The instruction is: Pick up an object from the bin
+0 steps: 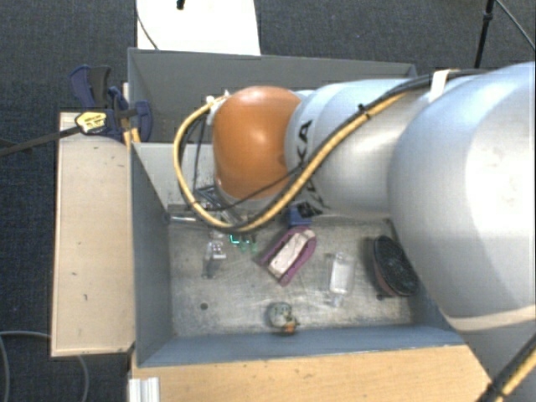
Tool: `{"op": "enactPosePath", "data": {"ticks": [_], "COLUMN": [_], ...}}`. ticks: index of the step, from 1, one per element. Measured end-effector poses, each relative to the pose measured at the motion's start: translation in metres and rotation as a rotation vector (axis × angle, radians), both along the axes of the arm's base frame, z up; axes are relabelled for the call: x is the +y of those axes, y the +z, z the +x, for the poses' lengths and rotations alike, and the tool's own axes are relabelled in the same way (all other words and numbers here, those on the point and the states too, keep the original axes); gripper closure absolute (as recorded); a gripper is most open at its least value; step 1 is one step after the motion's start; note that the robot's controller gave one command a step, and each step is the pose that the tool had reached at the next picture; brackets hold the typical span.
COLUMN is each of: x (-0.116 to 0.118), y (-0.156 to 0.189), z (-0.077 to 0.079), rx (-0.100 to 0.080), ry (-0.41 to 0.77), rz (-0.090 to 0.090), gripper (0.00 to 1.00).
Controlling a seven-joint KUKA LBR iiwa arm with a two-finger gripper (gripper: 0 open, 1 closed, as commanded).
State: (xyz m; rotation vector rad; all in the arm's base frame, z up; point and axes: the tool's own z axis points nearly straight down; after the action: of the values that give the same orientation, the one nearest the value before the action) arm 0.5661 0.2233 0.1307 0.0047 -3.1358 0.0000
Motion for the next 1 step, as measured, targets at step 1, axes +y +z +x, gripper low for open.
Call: {"op": "enactPosePath", "data": {"ticks": [1], "x": [-0.078], "y": [0.0032], "z": [0.0137], "rx": [-0.006], "ry": [-0.106], "rz": [-0.003], "gripper": [0.0]}}
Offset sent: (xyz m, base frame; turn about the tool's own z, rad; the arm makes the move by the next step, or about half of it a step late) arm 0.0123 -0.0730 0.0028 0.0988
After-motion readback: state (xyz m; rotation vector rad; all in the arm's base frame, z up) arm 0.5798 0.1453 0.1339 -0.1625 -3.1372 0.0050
